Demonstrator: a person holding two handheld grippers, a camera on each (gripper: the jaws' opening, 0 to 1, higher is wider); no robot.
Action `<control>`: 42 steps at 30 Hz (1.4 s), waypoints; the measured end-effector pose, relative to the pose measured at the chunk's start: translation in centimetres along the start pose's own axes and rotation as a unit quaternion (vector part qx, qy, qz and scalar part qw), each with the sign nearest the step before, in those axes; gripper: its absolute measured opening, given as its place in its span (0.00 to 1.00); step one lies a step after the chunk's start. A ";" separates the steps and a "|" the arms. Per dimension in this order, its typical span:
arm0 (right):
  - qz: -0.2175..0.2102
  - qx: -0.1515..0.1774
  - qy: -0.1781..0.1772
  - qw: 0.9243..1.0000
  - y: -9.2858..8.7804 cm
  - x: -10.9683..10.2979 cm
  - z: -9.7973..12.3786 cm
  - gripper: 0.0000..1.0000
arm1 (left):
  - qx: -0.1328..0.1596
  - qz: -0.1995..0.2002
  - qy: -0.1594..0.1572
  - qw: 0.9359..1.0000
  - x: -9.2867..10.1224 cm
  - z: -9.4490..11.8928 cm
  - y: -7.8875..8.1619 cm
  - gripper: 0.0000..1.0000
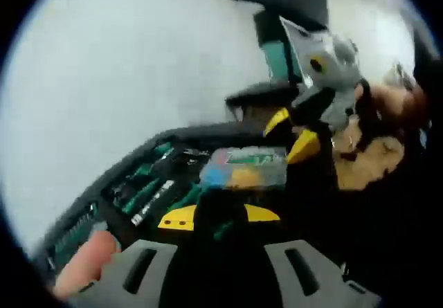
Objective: Pick up the tools and put them into their designated positions in the toolbox.
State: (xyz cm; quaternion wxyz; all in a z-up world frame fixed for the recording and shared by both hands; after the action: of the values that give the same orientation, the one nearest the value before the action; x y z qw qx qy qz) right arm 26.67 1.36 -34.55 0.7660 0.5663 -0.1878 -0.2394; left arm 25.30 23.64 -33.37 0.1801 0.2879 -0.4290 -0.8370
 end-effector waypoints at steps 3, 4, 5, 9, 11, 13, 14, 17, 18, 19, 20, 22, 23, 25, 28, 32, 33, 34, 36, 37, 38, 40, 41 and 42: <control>-0.013 0.017 -0.006 1.000 -1.0 0.0 0.2 0.41 | 0.014 -0.016 -0.077 0.997 -2.7 -1.8 0.6 0.24; -0.027 0.030 -0.009 0.999 -1.1 0.0 0.2 0.40 | 0.021 -0.014 -0.095 0.995 -3.5 -2.2 0.8 0.24; -0.040 0.052 -0.010 0.998 -1.3 -0.2 0.2 0.40 | 0.033 -0.009 -0.112 0.993 -4.3 -2.5 1.1 0.24; -0.041 0.083 -0.007 0.996 -1.7 -0.6 0.5 0.30 | 0.041 -0.047 -0.179 0.982 -6.4 -4.0 1.0 0.20; -0.024 0.093 -0.006 0.995 -1.8 -0.9 0.4 0.28 | 0.034 -0.035 -0.182 0.982 -7.2 -5.2 0.8 0.20; -0.022 0.092 -0.005 0.996 -2.0 -0.9 0.1 0.28 | 0.012 -0.029 -0.201 0.979 -7.2 -6.3 0.1 0.20; -0.022 0.091 -0.003 0.996 -2.1 -0.9 0.0 0.28 | 0.009 -0.030 -0.203 0.979 -7.2 -6.5 0.0 0.20; -0.005 0.079 0.000 0.997 -2.5 -0.6 -0.5 0.29 | -0.001 -0.034 -0.207 0.978 -7.1 -7.0 0.0 0.19; -0.007 0.082 0.003 0.997 -2.4 -0.5 -0.4 0.29 | 0.029 -0.028 -0.224 0.974 -6.6 -7.0 0.7 0.18; -0.009 0.081 0.007 0.997 -2.3 -0.2 -0.3 0.28 | 0.039 -0.032 -0.230 0.972 -6.3 -7.1 1.1 0.17; -0.007 0.078 0.012 0.997 -2.3 -0.1 -0.2 0.27 | 0.023 -0.032 -0.226 0.973 -6.0 -7.2 1.2 0.18; -0.006 0.075 0.010 0.997 -2.3 0.2 -0.1 0.27 | -0.008 -0.067 -0.221 0.973 -5.7 -8.0 1.2 0.17; 0.002 0.070 0.012 0.997 -2.3 0.8 -0.1 0.27 | -0.010 -0.065 -0.225 0.972 -5.5 -8.1 1.3 0.17; 0.021 0.063 0.005 0.998 -2.1 1.2 0.3 0.27 | -0.027 -0.039 -0.219 0.975 -5.0 -8.1 1.8 0.16; 0.034 0.053 0.001 0.998 -1.9 1.9 0.9 0.26 | -0.017 -0.062 -0.218 0.974 -4.3 -8.8 2.2 0.16; 0.044 0.046 -0.017 0.998 -2.0 2.9 1.8 0.26 | -0.006 -0.065 -0.211 0.975 -4.0 -10.1 3.5 0.16; 0.044 0.044 -0.021 0.998 -2.1 3.1 2.0 0.26 | 0.004 -0.062 -0.208 0.976 -3.9 -10.7 4.0 0.16; 0.044 0.044 -0.022 0.998 -2.2 3.3 2.1 0.26 | 0.002 -0.062 -0.209 0.976 -3.9 -11.1 4.4 0.16; 0.035 0.045 -0.026 0.998 -2.4 3.4 2.2 0.26 | -0.020 -0.074 -0.211 0.974 -3.5 -12.1 4.3 0.16; 0.032 0.045 -0.026 0.998 -2.4 3.4 2.2 0.25 | -0.032 -0.084 -0.215 0.972 -3.3 -12.5 4.3 0.15; 0.030 0.045 -0.029 0.998 -2.5 3.5 2.1 0.25 | -0.019 -0.080 -0.210 0.974 -3.4 -12.6 4.6 0.14; 0.030 0.042 -0.032 0.998 -2.5 3.6 2.2 0.26 | -0.021 -0.071 -0.210 0.975 -3.5 -12.6 4.7 0.14; 0.028 0.040 -0.034 0.998 -2.5 3.7 2.2 0.26 | -0.022 -0.068 -0.210 0.975 -3.4 -12.5 4.7 0.13; 0.028 0.039 -0.037 0.998 -2.5 3.8 2.3 0.27 | -0.023 -0.066 -0.209 0.975 -3.4 -12.5 4.8 0.13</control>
State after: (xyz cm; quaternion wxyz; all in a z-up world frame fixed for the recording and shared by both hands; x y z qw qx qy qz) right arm 28.07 -3.20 -36.27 0.7420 0.5815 -0.2406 -0.2312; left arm 36.12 15.08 -34.15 0.0379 0.1300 -0.4178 -0.8984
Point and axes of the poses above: the point that each gripper's makers call its tool centre point, and the gripper's own axes: z roughly backward along the fingers, x roughly to its right, y roughly out of its top, the point moved 9 cm from there along z, roughly backward along the fingers, and after that the axes turned 7 degrees about x, right-handed, at the moved point
